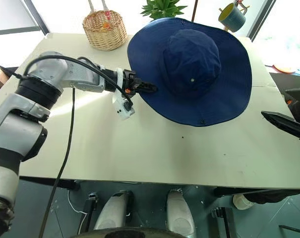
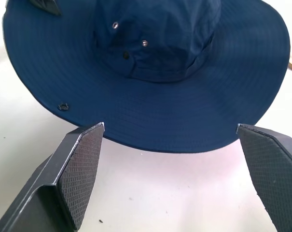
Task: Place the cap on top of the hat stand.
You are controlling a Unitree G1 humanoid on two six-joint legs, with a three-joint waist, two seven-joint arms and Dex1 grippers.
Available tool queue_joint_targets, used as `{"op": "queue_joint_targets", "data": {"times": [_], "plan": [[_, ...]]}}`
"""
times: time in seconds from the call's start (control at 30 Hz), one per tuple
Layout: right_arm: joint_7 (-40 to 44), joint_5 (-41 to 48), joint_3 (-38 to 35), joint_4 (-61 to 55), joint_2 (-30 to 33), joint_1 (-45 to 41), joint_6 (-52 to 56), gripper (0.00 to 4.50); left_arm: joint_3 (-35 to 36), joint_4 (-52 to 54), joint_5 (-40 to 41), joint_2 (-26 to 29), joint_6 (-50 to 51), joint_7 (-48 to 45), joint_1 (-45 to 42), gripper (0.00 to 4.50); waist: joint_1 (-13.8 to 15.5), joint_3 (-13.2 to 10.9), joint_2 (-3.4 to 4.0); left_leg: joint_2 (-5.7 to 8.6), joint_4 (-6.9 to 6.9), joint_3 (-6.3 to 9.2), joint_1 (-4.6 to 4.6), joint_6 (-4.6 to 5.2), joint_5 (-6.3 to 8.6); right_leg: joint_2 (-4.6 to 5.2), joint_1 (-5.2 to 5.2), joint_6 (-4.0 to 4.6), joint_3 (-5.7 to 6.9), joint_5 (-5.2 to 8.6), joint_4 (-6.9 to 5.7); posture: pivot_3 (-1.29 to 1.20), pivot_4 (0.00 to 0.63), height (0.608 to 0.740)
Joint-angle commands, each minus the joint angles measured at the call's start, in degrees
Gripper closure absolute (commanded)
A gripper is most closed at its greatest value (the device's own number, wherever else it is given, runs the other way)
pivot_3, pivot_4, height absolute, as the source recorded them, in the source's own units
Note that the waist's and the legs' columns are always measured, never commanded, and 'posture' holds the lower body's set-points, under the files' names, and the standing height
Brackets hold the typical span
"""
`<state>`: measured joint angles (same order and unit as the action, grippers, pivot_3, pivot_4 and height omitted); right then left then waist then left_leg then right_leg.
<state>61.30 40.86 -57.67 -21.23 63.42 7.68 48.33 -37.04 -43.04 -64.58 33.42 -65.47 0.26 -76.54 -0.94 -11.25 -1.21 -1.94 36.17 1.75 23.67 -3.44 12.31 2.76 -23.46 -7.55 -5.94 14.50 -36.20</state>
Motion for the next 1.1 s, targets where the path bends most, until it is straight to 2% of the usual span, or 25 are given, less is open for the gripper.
{"op": "queue_joint_targets", "data": {"times": [0.03, 0.27, 0.57, 0.67, 0.83, 0.9, 1.1], "plan": [[-0.08, 1.17, -2.68, -0.41, 1.67, -1.82, 0.55, 0.0, 1.44, -2.38, 5.51, -1.06, 0.73, -2.17, -0.44, 4.43, -0.02, 0.0, 0.0, 0.0, -0.01, 0.0, 0.01, 0.0, 0.0, 0.0, -0.01, 0.01, 0.0, -0.01, 0.0, 0.0, 0.15, 0.74], [0.76, 0.62, -1.6, 1.68, 3.02, -3.47, 0.35, 0.0, 4.61, -5.43, 20.59, -2.67, 2.6, -13.67, 1.09, 4.43, 0.05, 0.0, 0.0, 0.0, -0.02, 0.01, 0.01, 0.0, 0.0, 0.0, 0.0, 0.02, 0.0, -0.03, 0.0, 0.0, 0.15, 0.74], [0.94, 0.0, 1.45, 5.82, 4.66, -7.62, -1.04, 0.0, 8.89, -0.04, 36.18, -3.31, 7.29, -26.46, 2.6, 4.43, -0.03, 0.01, 0.01, 0.0, -0.03, 0.01, 0.01, 0.0, 0.0, 0.0, 0.0, 0.03, -0.01, -0.03, 0.0, 0.0, 0.15, 0.74], [1.03, -0.38, 2.36, 6.8, 4.87, -8.38, -1.82, 0.0, 9.86, 3.5, 41.06, -3.24, 9.85, -31.28, 4.38, 3.53, -0.08, 0.02, 0.04, 0.0, -0.02, 0.01, 0.01, 0.0, 0.0, 0.0, 0.01, 0.03, -0.01, -0.03, -0.01, 0.0, 0.15, 0.74], [1.02, -0.76, 3.67, 7.57, 4.9, -9.57, -2.51, 0.0, 10.21, 6.28, 41.73, -2.37, 11.5, -34.03, 6.45, 0.92, -0.15, 0.02, 0.04, 0.0, -0.02, 0.01, -0.04, 0.01, 0.0, -0.01, 0.03, 0.03, -0.01, -0.04, -0.02, 0.0, 0.15, 0.74], [1.05, -0.9, 4.08, 7.81, 4.91, -9.84, -2.8, 0.0, 10.34, 6.35, 41.42, -2.25, 11.77, -34.21, 6.68, 0.05, -0.11, 0.02, 0.04, 0.0, 0.0, 0.01, -0.04, 0.01, 0.0, -0.01, 0.04, 0.03, -0.02, -0.04, -0.02, 0.0, 0.15, 0.74], [1.56, -1.63, 4.85, 8.71, 5.25, -10.44, -3.69, 0.0, 11.32, 8.59, 43.14, -0.38, 12.72, -37.12, 9.09, 0.05, -0.23, 0.04, 0.06, 0.0, -0.02, 0.01, -0.05, 0.01, 0.0, -0.01, 0.04, 0.03, -0.03, -0.04, -0.02, 0.0, 0.15, 0.74]]}}
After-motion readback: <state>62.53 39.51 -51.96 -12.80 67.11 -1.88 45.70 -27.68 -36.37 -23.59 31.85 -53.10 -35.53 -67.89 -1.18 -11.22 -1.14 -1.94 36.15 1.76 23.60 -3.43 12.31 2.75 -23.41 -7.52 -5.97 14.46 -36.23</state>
